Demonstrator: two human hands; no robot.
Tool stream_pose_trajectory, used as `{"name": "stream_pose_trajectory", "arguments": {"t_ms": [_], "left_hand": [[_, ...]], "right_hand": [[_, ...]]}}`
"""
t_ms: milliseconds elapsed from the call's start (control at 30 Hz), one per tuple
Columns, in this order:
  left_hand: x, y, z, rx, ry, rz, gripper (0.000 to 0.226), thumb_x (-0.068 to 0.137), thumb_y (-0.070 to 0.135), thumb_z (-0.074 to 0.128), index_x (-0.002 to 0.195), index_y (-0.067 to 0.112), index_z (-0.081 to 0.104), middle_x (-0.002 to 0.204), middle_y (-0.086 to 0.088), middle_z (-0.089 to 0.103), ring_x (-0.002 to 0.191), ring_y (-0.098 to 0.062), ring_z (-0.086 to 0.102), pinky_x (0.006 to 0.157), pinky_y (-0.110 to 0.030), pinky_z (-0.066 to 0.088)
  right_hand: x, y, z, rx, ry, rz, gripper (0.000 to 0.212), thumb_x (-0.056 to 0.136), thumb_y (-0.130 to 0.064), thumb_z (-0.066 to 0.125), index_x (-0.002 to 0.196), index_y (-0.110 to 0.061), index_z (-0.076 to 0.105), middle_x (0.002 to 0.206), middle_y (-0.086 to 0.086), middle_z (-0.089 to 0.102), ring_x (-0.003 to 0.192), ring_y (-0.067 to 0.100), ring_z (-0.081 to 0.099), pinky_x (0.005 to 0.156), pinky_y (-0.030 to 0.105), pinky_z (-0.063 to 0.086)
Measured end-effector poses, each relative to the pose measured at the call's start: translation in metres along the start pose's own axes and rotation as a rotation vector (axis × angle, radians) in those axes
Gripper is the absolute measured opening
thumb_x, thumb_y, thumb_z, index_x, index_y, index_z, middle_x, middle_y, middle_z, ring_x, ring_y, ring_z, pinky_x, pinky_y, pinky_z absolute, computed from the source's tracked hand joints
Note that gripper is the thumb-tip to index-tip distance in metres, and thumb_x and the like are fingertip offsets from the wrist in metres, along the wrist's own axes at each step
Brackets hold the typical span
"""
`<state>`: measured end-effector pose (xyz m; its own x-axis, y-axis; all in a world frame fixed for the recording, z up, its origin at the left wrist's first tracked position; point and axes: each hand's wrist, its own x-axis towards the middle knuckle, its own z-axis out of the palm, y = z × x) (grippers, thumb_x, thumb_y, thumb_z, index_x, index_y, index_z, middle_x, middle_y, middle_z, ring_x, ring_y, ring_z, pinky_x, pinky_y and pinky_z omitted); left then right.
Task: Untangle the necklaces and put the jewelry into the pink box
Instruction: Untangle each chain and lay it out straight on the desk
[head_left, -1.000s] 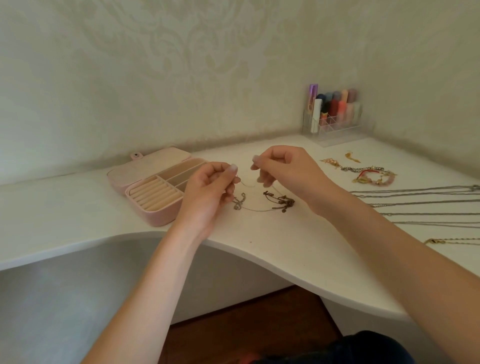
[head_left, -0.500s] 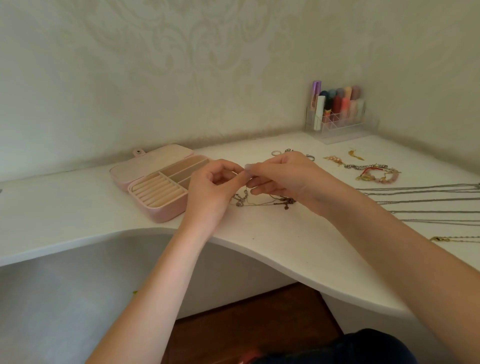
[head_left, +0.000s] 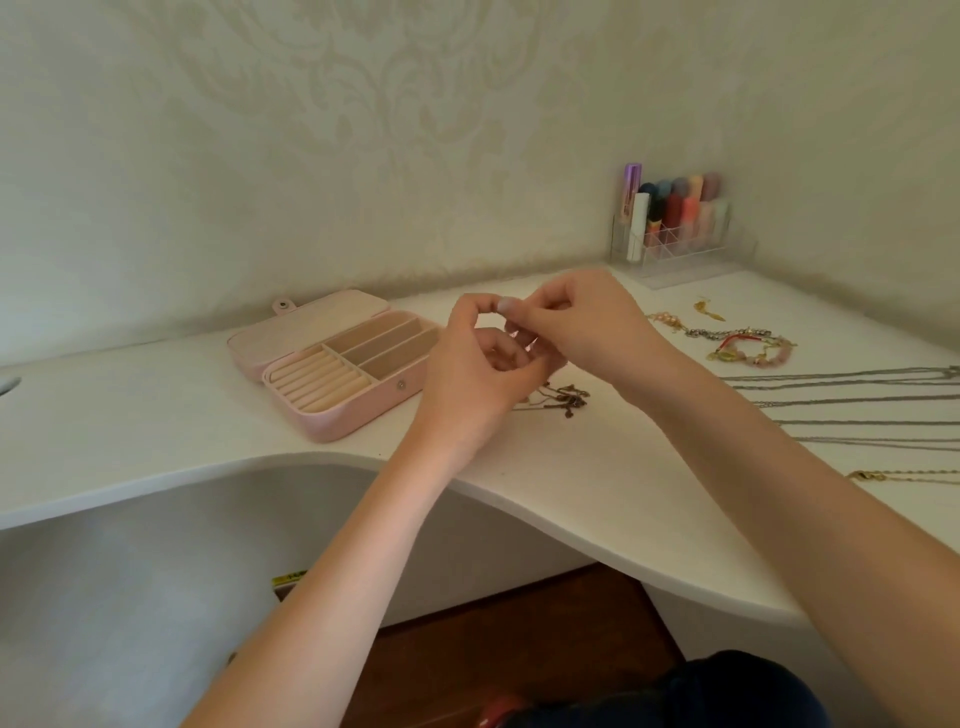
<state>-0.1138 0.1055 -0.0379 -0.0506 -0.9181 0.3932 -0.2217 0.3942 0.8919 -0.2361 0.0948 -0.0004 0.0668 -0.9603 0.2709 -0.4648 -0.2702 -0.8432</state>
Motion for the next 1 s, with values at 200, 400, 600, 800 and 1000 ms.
{"name": "stream_pose_trajectory", "arguments": {"t_ms": [200, 400, 600, 800, 1000], "left_hand": [[0.011, 0.017, 0.009, -0.174, 0.003, -0.129, 0.057, 0.085, 0.019, 0.069, 0.131, 0.023, 0.036, 0.063, -0.001, 0.067, 0.046, -0.009, 0.056, 0.044, -0.019, 0.043], [0.019, 0.011, 0.007, 0.002, -0.369, -0.256, 0.021, 0.097, 0.021, 0.05, 0.096, 0.01, 0.068, 0.071, -0.007, 0.072, 0.055, -0.016, 0.065, 0.043, -0.02, 0.039], [0.036, 0.018, 0.0, 0.0, -0.208, -0.239, 0.025, 0.1, 0.026, 0.043, 0.095, 0.013, 0.064, 0.083, -0.009, 0.073, 0.062, -0.026, 0.07, 0.05, -0.028, 0.052], [0.045, 0.011, -0.019, -0.192, 0.06, -0.33, 0.038, 0.103, 0.034, 0.03, 0.095, 0.009, 0.057, 0.053, -0.01, 0.065, 0.049, -0.025, 0.066, 0.039, -0.024, 0.047], [0.043, 0.002, -0.027, -0.17, 0.024, -0.35, 0.04, 0.103, 0.032, 0.033, 0.09, 0.004, 0.056, 0.053, -0.01, 0.064, 0.047, -0.024, 0.065, 0.039, -0.023, 0.045]], "right_hand": [[0.021, -0.019, -0.028, 0.037, 0.007, -0.069, 0.035, 0.098, -0.034, 0.049, 0.076, -0.009, 0.057, 0.073, 0.005, 0.065, 0.063, 0.013, 0.063, 0.067, 0.028, 0.058], [0.032, -0.028, -0.05, 0.257, -0.036, -0.016, 0.034, 0.099, -0.037, 0.044, 0.077, -0.013, 0.051, 0.073, 0.001, 0.062, 0.058, 0.012, 0.06, 0.048, 0.022, 0.045], [0.036, -0.024, -0.059, 0.13, 0.062, -0.096, 0.033, 0.097, -0.039, 0.047, 0.074, -0.017, 0.052, 0.071, -0.005, 0.058, 0.056, 0.007, 0.046, 0.043, 0.018, 0.035], [0.032, -0.018, -0.07, 0.228, 0.14, -0.106, 0.033, 0.095, -0.04, 0.053, 0.068, -0.02, 0.053, 0.05, -0.008, 0.046, 0.042, 0.009, 0.032, 0.038, 0.017, 0.021], [0.03, -0.016, -0.077, 0.334, 0.123, -0.117, 0.031, 0.094, -0.037, 0.054, 0.071, -0.018, 0.056, 0.052, -0.002, 0.04, 0.041, 0.009, 0.03, 0.038, 0.015, 0.021]]}}
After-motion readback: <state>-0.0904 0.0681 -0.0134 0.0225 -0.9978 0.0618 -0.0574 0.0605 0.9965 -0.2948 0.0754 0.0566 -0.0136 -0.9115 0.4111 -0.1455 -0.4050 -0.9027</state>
